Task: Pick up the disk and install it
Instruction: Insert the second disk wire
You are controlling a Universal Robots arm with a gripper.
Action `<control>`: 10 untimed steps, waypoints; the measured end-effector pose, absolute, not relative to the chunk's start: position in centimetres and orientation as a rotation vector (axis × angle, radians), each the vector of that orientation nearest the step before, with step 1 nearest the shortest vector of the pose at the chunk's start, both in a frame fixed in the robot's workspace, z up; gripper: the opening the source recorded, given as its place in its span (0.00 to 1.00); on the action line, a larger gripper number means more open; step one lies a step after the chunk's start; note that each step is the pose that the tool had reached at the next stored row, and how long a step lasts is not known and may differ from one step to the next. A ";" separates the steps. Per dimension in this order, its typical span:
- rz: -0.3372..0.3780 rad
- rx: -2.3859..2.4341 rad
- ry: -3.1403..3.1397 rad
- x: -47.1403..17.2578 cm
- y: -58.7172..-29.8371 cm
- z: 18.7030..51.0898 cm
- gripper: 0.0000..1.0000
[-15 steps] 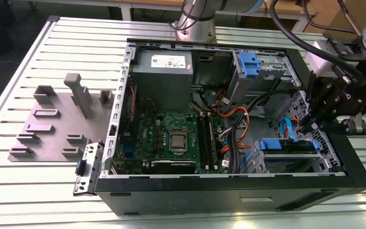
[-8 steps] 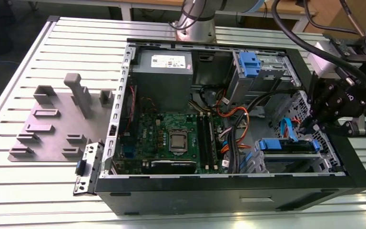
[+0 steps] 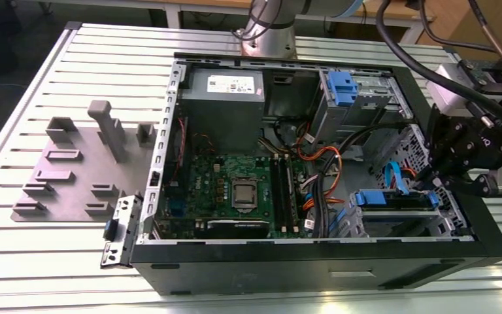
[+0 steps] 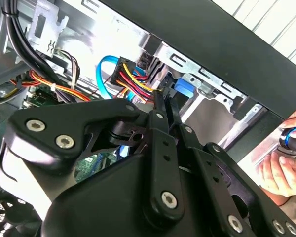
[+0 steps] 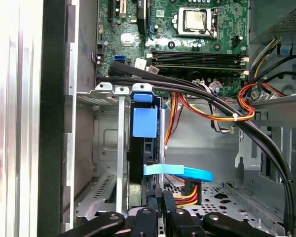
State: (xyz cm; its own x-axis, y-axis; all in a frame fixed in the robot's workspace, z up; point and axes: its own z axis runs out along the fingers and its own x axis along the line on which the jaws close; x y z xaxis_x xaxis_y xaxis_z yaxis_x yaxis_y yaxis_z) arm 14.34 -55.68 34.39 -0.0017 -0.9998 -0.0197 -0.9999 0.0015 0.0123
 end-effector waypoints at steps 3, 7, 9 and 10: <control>0.035 -2.216 2.219 14.3 -55.8 34.4 0.16; 0.035 -2.216 2.220 14.3 -56.1 34.4 0.16; 0.035 -2.216 2.220 14.3 -56.3 34.4 0.16; 0.035 -2.216 2.220 14.3 -56.3 34.4 0.16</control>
State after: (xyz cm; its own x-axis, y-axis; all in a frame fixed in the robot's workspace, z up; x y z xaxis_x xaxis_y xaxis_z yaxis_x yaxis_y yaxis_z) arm 14.34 -56.34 34.39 -0.0017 -0.9998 -0.0193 -0.9999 0.0015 0.0123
